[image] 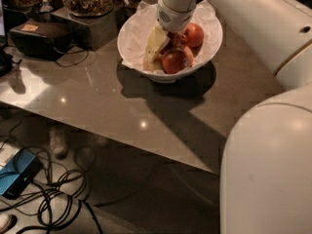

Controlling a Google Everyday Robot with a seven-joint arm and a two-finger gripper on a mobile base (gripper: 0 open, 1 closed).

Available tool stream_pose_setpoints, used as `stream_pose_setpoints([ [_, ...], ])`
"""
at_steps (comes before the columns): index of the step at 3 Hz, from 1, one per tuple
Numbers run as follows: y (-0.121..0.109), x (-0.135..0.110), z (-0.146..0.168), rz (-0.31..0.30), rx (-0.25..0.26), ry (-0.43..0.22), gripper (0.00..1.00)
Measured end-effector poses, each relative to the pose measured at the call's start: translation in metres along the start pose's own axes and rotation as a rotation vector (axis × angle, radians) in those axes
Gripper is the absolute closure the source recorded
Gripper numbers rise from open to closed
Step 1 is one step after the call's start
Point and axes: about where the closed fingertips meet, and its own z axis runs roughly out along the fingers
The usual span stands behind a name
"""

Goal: Pick apple from white bowl

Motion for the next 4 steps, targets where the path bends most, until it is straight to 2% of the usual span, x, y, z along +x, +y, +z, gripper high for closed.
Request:
stream_pose_setpoints([
  [1,0.0,0.0004,0.0006,0.0,0.0,0.001,0.38],
  [3,0.0,0.0004,0.0007,0.0,0.0,0.001,0.84],
  [4,0.0,0.0004,0.0007,0.0,0.0,0.001,1.0],
])
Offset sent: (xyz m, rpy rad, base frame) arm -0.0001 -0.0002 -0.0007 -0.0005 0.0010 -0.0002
